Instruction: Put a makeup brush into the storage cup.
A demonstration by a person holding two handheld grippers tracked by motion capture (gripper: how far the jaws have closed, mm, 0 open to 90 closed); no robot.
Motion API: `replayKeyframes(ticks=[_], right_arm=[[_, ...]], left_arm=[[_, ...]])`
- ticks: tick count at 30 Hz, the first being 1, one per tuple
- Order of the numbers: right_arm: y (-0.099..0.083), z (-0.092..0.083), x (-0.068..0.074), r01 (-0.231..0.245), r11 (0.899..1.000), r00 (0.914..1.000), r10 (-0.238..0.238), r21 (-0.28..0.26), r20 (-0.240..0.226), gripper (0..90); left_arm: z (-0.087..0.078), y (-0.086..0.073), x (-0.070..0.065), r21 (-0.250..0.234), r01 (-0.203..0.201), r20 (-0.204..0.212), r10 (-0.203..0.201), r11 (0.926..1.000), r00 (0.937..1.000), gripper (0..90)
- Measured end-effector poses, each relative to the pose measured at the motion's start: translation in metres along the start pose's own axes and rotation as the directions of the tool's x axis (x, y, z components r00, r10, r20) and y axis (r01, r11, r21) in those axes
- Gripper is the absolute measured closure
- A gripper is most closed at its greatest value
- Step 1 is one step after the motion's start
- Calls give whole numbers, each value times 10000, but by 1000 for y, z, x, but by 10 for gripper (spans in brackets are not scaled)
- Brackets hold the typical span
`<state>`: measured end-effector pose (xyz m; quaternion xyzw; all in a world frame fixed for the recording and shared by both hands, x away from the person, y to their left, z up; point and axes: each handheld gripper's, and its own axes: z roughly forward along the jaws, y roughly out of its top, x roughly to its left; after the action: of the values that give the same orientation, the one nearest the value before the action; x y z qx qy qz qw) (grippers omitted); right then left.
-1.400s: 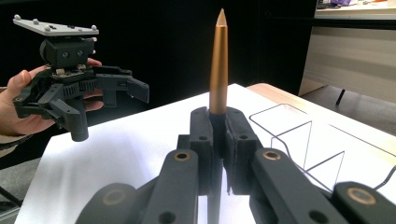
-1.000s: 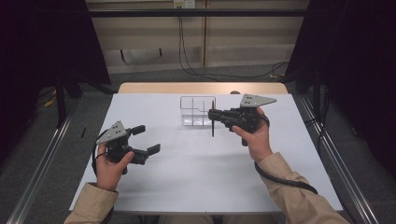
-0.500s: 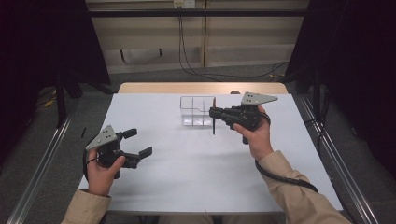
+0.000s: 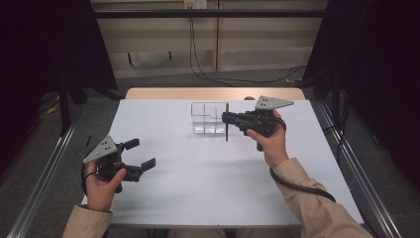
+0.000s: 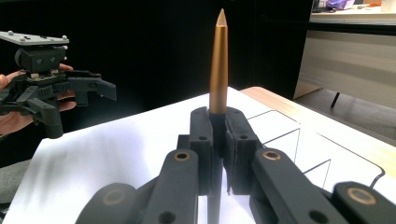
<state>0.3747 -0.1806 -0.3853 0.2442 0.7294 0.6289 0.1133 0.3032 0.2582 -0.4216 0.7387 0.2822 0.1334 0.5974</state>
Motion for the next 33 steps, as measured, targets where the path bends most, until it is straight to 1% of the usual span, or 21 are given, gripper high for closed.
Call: replayKeyframes(ticks=[5, 8, 13, 14, 15, 20, 27, 30, 33], right_arm=[[2, 3, -2, 6, 10000, 10000, -6, -11, 59, 835], [4, 5, -5, 54, 10000, 9999, -54, -2, 134, 836], [10, 7, -11, 40, 10000, 9997, -38, -84, 234, 835], [11, 8, -13, 34, 10000, 9997, -32, -82, 247, 836], [12, 8, -14, 24, 9999, 9996, -21, -104, 275, 835], [17, 10, -20, 20, 9998, 9993, -12, -200, 373, 835], [24, 15, -28, 23, 9988, 9974, 13, -493, 723, 836], [26, 18, -32, 61, 9979, 9951, 3, -647, 986, 836], [28, 21, -35, 131, 9980, 9924, -53, -624, 1228, 836]], left_arm=[[-2, 0, -1, 10, -97, 30, 97, 10000, 9999, 4], [-2, 0, -1, 3, -78, 16, 78, 10000, 10000, 4], [-2, -2, 1, 17, -116, 79, 116, 9999, 9999, 4], [-2, -2, 1, -20, -43, 70, 43, 10000, 10000, 4], [-3, -3, 1, -18, -55, 91, 55, 10000, 9999, 4], [-1, -3, 2, 72, -109, 187, 107, 9999, 9998, 4], [-1, -5, 2, 79, -109, 209, 107, 9999, 9997, 4], [-2, -5, 3, 39, -99, 206, 98, 9999, 9997, 4], [-2, -5, 3, 61, -78, 265, 76, 10000, 9996, 5]])
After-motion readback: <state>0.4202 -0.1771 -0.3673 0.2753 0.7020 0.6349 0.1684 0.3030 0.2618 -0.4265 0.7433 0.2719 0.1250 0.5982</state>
